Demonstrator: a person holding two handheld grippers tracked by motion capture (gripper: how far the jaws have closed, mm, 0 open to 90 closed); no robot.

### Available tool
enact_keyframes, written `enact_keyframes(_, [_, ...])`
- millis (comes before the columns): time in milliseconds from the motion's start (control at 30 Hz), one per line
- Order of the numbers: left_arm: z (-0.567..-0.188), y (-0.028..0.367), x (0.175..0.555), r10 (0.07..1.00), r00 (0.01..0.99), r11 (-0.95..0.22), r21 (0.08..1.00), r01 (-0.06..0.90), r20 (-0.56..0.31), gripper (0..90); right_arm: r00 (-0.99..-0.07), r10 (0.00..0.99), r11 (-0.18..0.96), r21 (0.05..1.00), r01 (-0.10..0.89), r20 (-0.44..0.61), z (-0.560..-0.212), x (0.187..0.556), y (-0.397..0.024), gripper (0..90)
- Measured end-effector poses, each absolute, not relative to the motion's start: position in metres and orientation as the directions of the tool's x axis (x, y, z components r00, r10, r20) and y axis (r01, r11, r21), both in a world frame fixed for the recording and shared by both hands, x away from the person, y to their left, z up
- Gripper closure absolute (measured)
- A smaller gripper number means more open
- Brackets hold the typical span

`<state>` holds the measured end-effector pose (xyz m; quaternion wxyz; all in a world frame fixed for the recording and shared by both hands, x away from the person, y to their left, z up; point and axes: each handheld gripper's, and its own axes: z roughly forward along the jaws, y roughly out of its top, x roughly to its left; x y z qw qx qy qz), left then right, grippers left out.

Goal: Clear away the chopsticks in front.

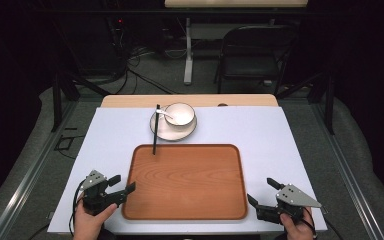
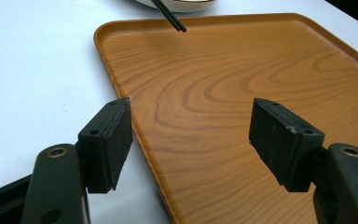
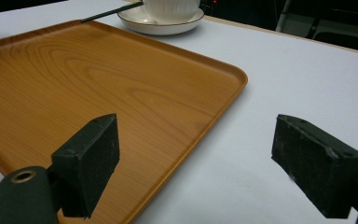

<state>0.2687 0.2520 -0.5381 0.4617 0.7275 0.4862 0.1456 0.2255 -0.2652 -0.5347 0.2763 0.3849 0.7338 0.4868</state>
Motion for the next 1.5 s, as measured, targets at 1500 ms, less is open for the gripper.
enact_keyframes(1500, [-0.497,0.232,0.359,0.843,0.436,-0.065,0.745,0.664,-0.316,38.8,-0.538,0.843,0.207,0.923,0.325,0.001,-0.535,0.228,-0.267,14.6])
